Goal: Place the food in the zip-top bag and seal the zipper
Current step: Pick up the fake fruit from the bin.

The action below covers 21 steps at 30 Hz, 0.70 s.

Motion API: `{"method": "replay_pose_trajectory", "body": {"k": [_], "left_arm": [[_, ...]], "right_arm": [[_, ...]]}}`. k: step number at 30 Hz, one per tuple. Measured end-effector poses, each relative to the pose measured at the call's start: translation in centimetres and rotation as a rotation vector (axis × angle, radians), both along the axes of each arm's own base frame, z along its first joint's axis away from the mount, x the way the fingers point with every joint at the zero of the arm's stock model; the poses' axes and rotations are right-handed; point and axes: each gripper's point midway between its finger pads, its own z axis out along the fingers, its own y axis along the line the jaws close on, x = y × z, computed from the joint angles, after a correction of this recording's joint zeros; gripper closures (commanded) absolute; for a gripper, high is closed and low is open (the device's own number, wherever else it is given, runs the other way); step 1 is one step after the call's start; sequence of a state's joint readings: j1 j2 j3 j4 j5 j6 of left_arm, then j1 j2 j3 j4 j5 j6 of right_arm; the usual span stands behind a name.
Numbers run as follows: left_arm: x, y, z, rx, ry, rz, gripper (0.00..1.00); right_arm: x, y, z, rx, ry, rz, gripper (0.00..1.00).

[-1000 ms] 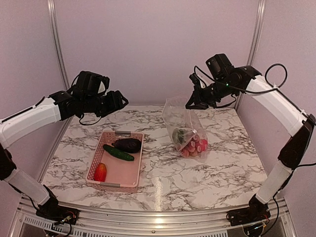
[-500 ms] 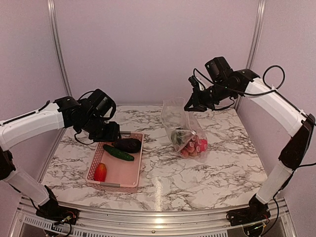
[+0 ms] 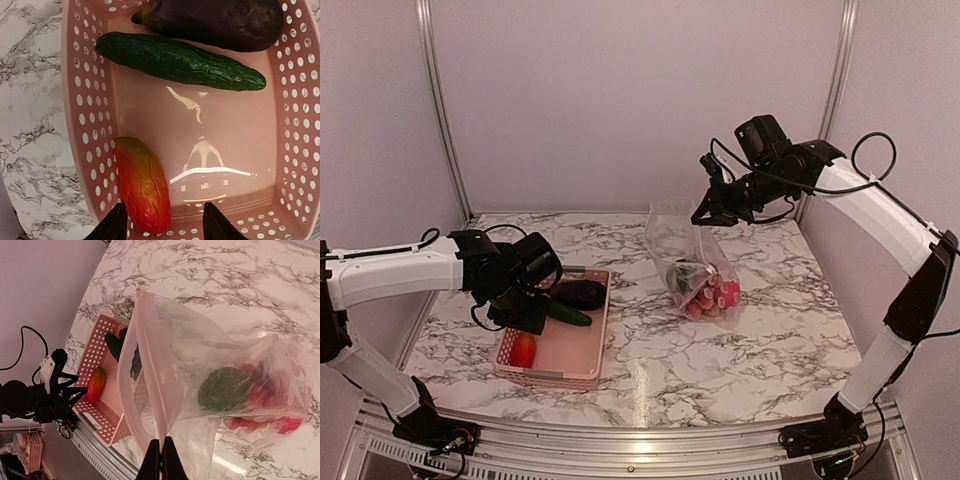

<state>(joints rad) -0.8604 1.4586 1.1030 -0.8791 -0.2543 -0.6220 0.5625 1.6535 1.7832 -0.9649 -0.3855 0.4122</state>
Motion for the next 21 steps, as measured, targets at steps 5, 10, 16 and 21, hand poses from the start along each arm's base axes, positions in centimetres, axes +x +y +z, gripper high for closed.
{"method": "replay_pose_trajectory", "body": {"k": [5, 10, 16, 21], "left_arm": [[-0.4, 0.8, -1.9, 0.058, 0.038, 0.001, 0.47], [-0.8, 1.4, -2.9, 0.096, 0.056, 0.003, 0.46], [-1.3, 2.0, -4.4, 0.139, 0.093, 0.001, 0.46], [-1.8, 2.5, -5.3, 0.167, 0.116, -0.002, 0.46]], "right_arm": [[0.0, 0.1, -0.1, 0.001, 0.003, 0.005, 1.00], [-0.1, 0.2, -0.1, 0.005, 0.004, 0.008, 1.00], [0.0, 0.2, 0.0, 0.009, 0.003, 0.011, 1.00], [-0.1, 0.2, -0.4, 0.007, 0.013, 0.012, 1.00]]}}
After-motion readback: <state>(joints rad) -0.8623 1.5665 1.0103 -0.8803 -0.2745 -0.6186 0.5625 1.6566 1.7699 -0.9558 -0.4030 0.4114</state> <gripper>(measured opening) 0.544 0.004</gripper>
